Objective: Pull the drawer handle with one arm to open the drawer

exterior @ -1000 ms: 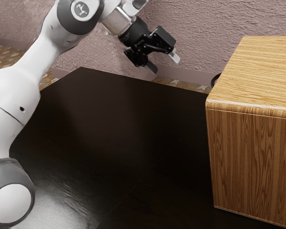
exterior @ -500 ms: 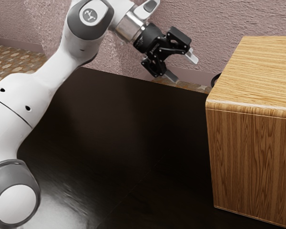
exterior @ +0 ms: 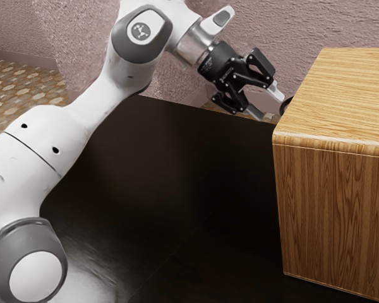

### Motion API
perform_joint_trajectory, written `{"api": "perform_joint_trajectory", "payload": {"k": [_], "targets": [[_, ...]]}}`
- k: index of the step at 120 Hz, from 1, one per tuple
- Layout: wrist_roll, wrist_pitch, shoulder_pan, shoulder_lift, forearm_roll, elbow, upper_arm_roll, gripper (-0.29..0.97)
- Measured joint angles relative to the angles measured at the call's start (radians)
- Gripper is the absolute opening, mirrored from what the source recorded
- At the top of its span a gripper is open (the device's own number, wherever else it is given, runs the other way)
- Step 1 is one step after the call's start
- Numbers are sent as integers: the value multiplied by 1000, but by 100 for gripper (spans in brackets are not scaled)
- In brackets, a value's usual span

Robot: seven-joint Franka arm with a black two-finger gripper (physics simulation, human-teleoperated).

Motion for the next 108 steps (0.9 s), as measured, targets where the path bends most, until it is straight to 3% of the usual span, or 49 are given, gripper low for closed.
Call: {"api": "perform_joint_trajectory", "payload": {"k": [42, 88, 108], "targets": [[-36, 51, -25, 30, -26, -5, -2, 36], [-58, 48, -2, -11, -7, -64, 91, 36], [-64, 35, 24, -28, -8, -66, 86, 36]]}}
